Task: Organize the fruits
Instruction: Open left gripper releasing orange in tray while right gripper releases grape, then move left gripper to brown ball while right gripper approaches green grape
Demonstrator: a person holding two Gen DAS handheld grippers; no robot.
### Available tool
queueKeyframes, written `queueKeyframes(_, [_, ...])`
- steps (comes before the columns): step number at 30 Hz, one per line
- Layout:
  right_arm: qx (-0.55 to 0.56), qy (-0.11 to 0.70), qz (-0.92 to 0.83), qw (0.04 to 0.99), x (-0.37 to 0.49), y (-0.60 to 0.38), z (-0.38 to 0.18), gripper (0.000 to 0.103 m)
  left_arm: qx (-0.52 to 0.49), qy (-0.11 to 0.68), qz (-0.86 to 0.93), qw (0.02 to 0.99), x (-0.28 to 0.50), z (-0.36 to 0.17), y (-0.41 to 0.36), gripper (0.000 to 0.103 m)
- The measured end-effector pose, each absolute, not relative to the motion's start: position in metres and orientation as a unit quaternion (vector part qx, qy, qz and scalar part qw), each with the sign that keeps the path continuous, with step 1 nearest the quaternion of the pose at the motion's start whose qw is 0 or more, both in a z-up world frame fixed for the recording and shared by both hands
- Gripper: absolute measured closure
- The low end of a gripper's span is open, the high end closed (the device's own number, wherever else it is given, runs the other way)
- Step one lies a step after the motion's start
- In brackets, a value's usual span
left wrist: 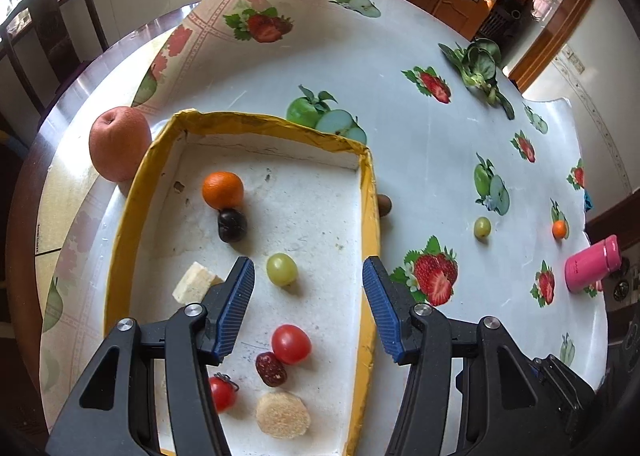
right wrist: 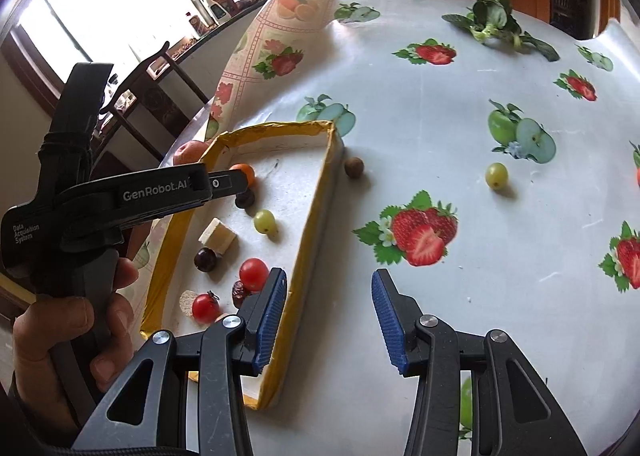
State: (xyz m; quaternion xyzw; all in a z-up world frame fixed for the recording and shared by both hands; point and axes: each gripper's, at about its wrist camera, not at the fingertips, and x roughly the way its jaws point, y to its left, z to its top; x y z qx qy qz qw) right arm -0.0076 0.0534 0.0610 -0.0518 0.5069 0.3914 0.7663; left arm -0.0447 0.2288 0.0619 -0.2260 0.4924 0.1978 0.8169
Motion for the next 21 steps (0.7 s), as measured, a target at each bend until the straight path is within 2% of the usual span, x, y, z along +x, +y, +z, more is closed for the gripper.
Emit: queueKeyframes(21, [-0.006,0.513,0.317,0.798,0.027,-0.052,0.054,0.058,-0.22,0.508,0.11,0.825,-0.011,0.061,0.132,0.048])
